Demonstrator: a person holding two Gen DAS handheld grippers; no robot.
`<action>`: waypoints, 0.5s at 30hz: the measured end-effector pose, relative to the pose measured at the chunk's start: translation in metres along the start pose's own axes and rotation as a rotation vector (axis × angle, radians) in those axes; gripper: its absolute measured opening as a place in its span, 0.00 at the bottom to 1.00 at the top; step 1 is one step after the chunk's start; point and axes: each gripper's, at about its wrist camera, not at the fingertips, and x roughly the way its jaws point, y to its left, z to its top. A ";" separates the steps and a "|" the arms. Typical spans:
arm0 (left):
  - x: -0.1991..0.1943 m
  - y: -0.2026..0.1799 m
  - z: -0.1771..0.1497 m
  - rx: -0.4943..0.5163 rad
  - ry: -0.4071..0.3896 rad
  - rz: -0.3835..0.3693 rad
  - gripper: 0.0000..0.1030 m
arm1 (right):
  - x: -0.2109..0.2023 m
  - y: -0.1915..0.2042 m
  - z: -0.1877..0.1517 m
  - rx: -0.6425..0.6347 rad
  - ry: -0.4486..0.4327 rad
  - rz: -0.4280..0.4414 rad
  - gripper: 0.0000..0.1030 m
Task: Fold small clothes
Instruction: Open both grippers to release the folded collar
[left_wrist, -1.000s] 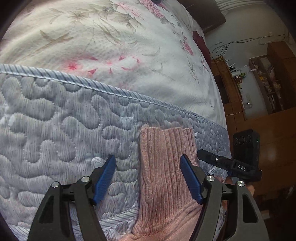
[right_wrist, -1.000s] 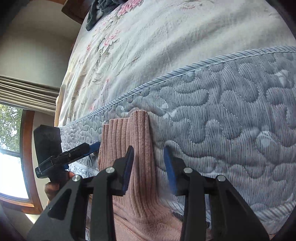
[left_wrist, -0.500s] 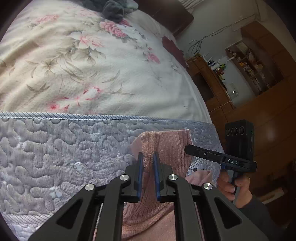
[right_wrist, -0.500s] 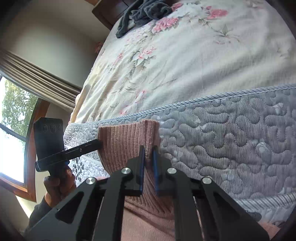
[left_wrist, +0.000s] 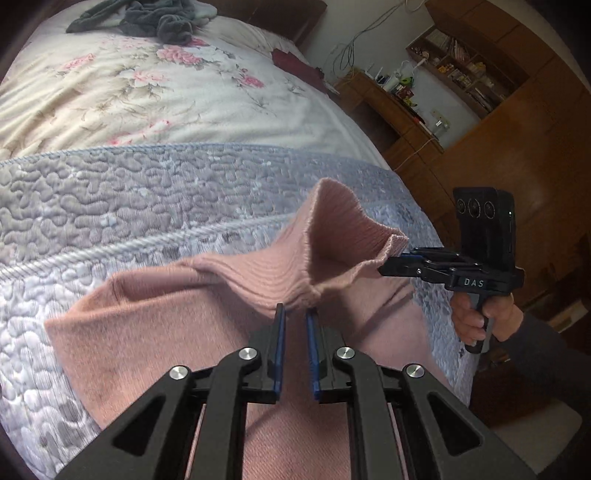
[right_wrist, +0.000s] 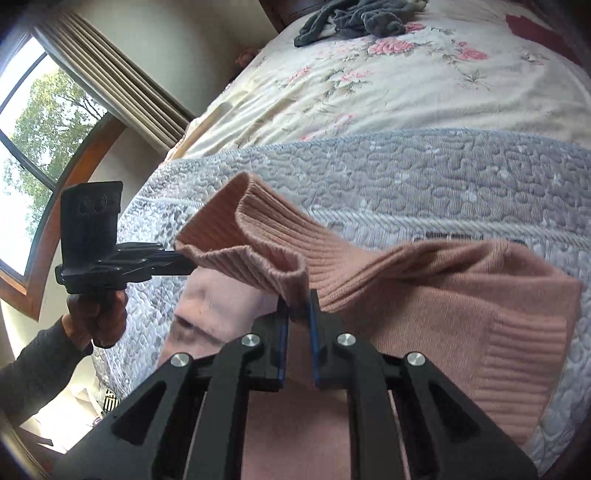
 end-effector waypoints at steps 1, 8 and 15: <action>0.000 -0.002 -0.012 0.007 0.019 0.023 0.11 | 0.005 0.000 -0.013 -0.001 0.038 -0.011 0.14; -0.006 0.018 -0.059 -0.217 0.039 -0.064 0.40 | 0.003 -0.013 -0.065 0.101 0.115 -0.054 0.34; 0.040 0.017 -0.031 -0.349 0.066 -0.005 0.62 | 0.011 -0.032 -0.036 0.387 0.074 0.016 0.46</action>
